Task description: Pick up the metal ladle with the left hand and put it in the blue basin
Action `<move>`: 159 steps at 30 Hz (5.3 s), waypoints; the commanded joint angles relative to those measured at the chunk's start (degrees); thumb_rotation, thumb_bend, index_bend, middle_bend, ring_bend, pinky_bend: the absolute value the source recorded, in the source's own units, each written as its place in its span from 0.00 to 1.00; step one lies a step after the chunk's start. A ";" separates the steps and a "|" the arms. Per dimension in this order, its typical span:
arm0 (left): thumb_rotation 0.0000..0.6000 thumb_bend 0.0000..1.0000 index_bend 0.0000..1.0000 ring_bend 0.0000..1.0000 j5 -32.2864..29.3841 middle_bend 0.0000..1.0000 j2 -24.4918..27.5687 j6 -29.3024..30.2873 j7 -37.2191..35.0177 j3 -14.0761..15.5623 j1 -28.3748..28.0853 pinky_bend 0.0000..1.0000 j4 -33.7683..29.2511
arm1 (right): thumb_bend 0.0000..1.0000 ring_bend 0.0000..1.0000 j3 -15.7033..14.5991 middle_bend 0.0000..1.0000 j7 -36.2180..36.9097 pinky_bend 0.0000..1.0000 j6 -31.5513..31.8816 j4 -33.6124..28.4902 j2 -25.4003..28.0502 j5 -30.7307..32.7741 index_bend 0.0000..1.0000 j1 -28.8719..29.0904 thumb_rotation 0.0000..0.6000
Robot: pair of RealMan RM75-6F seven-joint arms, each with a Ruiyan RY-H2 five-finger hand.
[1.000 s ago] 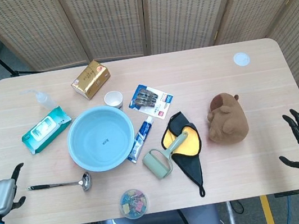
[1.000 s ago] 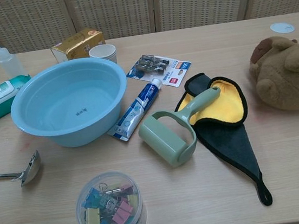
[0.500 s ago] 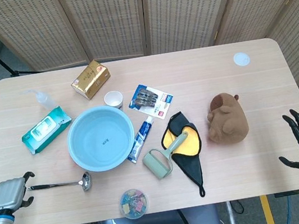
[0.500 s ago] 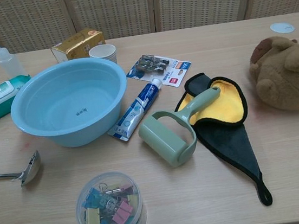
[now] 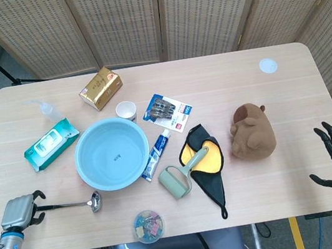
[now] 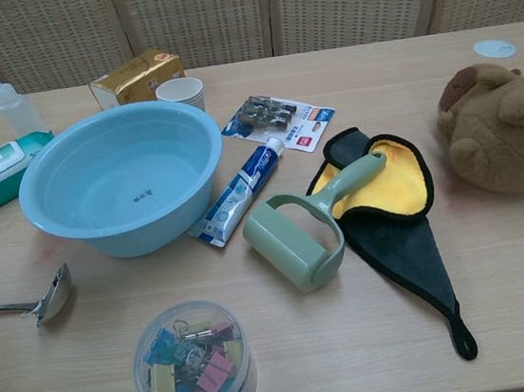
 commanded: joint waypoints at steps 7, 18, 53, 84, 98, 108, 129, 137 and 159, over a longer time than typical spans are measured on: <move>1.00 0.32 0.42 0.81 3.34 0.95 -3.32 -0.25 -5.25 0.29 -0.16 0.73 4.55 | 0.00 0.00 0.15 0.00 0.54 0.00 -0.14 -0.17 0.30 0.40 0.00 -0.02 1.00; 1.00 0.35 0.43 0.81 5.65 0.95 -7.05 3.96 -5.36 1.43 1.95 0.73 9.73 | 0.00 0.00 0.15 0.00 1.37 0.00 -0.66 -0.34 0.55 0.71 0.00 0.08 1.00; 1.00 0.44 0.61 0.80 5.61 0.95 -11.54 4.49 -2.60 0.40 3.09 0.73 14.34 | 0.00 0.00 0.58 0.00 4.55 0.00 -0.99 -0.96 2.14 1.48 0.00 -0.01 1.00; 1.00 0.61 0.84 0.80 16.92 0.95 -0.96 18.38 -10.70 0.42 5.76 0.73 1.54 | 0.00 0.00 0.58 0.00 4.64 0.00 -0.90 -1.57 2.50 1.51 0.00 -0.16 1.00; 1.00 0.61 0.86 0.80 12.81 0.95 12.75 14.82 2.57 -8.65 -2.91 0.73 -15.13 | 0.00 0.00 0.63 0.00 4.30 0.00 -1.03 -1.57 2.47 1.72 0.00 -0.13 1.00; 1.00 0.62 0.87 0.80 -2.07 0.95 8.81 6.74 18.13 -14.34 -13.64 0.73 -13.31 | 0.00 0.00 1.08 0.00 4.53 0.00 -1.64 -1.06 2.33 3.02 0.00 0.01 1.00; 1.00 0.62 0.88 0.80 -4.55 0.95 -10.32 5.22 21.52 -13.99 -24.93 0.73 9.48 | 0.00 0.00 1.90 0.00 5.60 0.00 -3.45 0.13 2.25 5.45 0.00 0.49 1.00; 1.00 0.62 0.88 0.80 -5.88 0.95 -16.67 3.55 23.63 -13.74 -28.01 0.73 16.62 | 0.00 0.00 2.04 0.00 6.30 0.00 -4.49 0.61 2.25 6.22 0.00 0.74 1.00; 1.00 0.62 0.89 0.80 -1.49 0.95 -20.05 6.09 33.22 -9.57 -31.01 0.73 21.75 | 0.00 0.00 2.32 0.00 7.57 0.00 -5.06 1.00 2.54 6.72 0.00 0.81 1.00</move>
